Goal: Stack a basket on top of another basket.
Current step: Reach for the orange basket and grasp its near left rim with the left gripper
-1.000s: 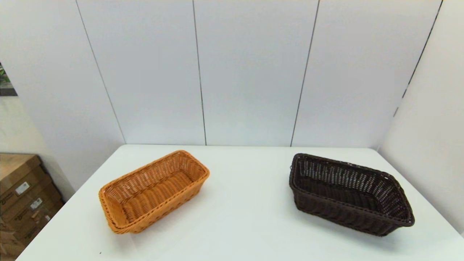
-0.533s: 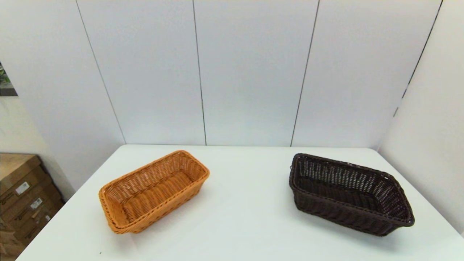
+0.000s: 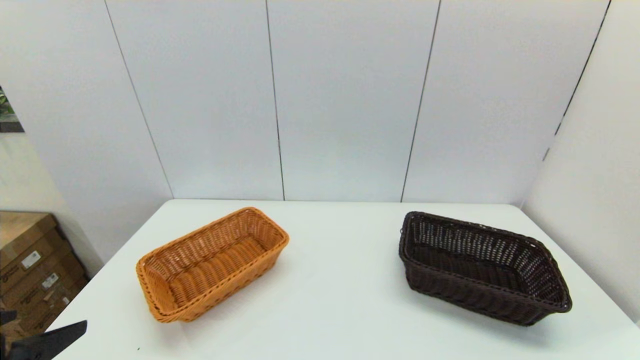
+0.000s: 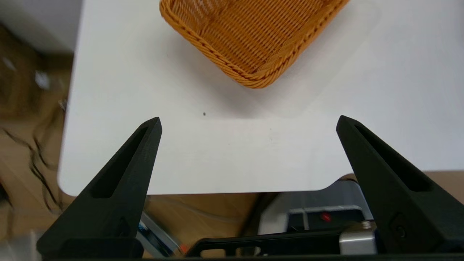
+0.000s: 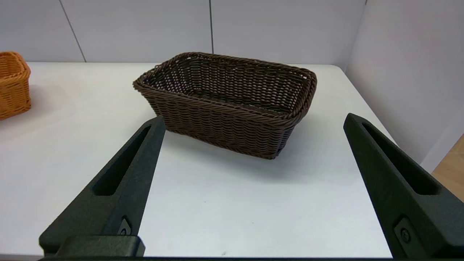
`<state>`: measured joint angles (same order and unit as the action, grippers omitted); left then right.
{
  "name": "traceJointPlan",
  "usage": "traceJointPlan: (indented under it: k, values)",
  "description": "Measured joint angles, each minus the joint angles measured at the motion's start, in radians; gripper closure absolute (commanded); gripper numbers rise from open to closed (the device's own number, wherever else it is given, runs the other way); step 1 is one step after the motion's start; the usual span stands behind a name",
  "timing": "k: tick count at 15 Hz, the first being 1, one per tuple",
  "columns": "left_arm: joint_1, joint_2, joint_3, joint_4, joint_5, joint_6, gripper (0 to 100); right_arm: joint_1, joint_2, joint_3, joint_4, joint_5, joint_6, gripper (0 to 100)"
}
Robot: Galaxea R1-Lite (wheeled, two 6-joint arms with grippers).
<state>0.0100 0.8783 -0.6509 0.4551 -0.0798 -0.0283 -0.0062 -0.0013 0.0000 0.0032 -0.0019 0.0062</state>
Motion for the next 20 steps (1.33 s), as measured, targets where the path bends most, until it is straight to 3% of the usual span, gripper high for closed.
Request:
traceJointPlan:
  k: [4, 10, 20]
  values:
    - [0.013, 0.342, -0.129, -0.009, 0.017, -0.214, 0, 0.0, 0.0, 0.0, 0.0, 0.0, 0.0, 0]
    - [0.029, 0.688, -0.181, -0.101, 0.126, -0.602, 0, 0.0, 0.0, 0.0, 0.0, 0.0, 0.0, 0]
    - [0.03, 0.939, -0.163, -0.26, 0.155, -0.651, 0, 0.0, 0.0, 0.0, 0.0, 0.0, 0.0, 0]
